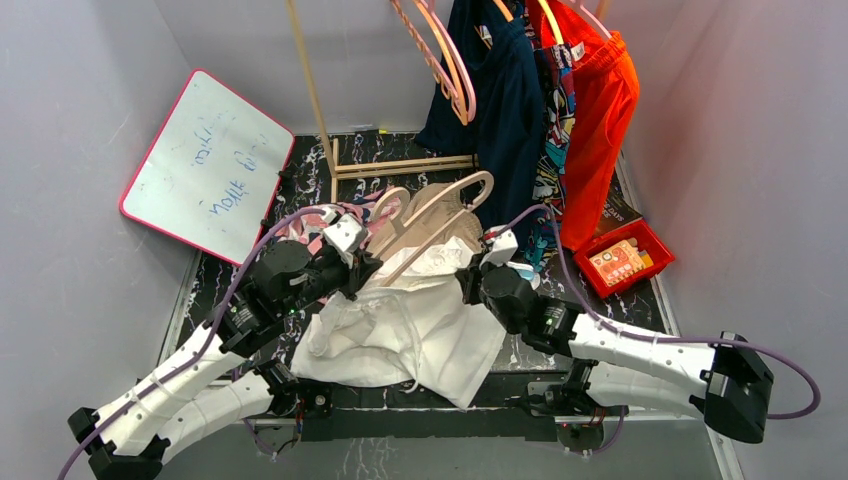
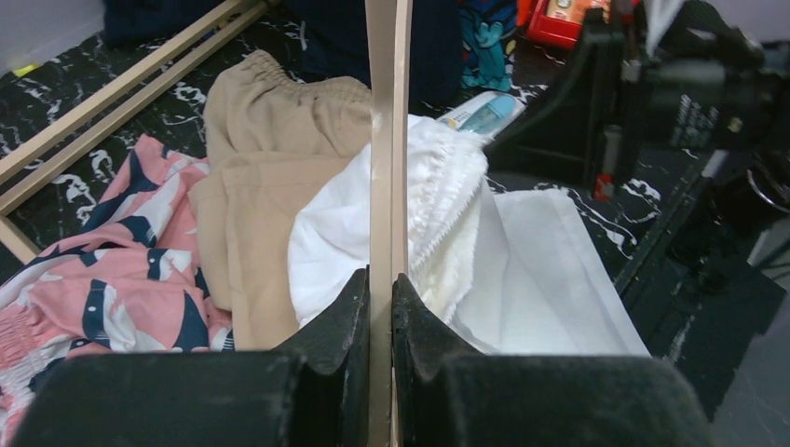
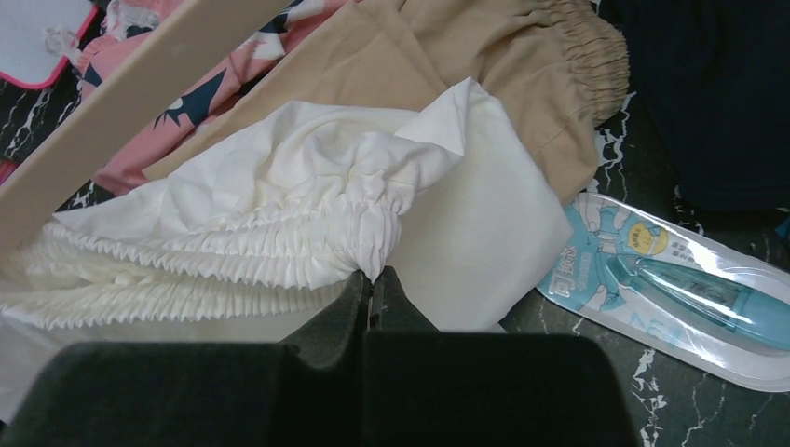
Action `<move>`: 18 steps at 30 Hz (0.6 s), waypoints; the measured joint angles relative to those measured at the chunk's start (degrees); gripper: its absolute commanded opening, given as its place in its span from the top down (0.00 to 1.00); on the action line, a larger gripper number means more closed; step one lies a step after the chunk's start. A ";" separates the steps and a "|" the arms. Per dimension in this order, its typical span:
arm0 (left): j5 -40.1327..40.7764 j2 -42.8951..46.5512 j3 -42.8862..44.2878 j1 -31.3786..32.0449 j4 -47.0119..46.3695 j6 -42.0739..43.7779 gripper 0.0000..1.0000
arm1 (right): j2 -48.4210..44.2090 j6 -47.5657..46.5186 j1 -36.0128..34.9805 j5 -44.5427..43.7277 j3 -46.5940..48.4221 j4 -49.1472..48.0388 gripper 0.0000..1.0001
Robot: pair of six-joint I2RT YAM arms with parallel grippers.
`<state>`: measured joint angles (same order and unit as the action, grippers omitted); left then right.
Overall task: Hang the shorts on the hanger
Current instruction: Hang the shorts on the hanger.
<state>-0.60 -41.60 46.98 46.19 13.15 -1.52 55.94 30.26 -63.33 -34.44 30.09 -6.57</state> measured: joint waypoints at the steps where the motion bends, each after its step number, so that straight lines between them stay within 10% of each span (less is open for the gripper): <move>1: -1.22 0.48 0.00 0.00 0.50 0.37 1.00 | -0.35 0.20 0.83 -0.09 0.50 1.22 1.00; 18: -10.86 1.22 2.29 0.02 9.86 6.99 1.00 | -5.60 1.29 11.69 3.85 3.34 11.37 1.00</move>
<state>-11.46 -40.38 49.28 46.22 23.00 5.48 50.35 31.55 -51.64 -30.59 33.43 4.80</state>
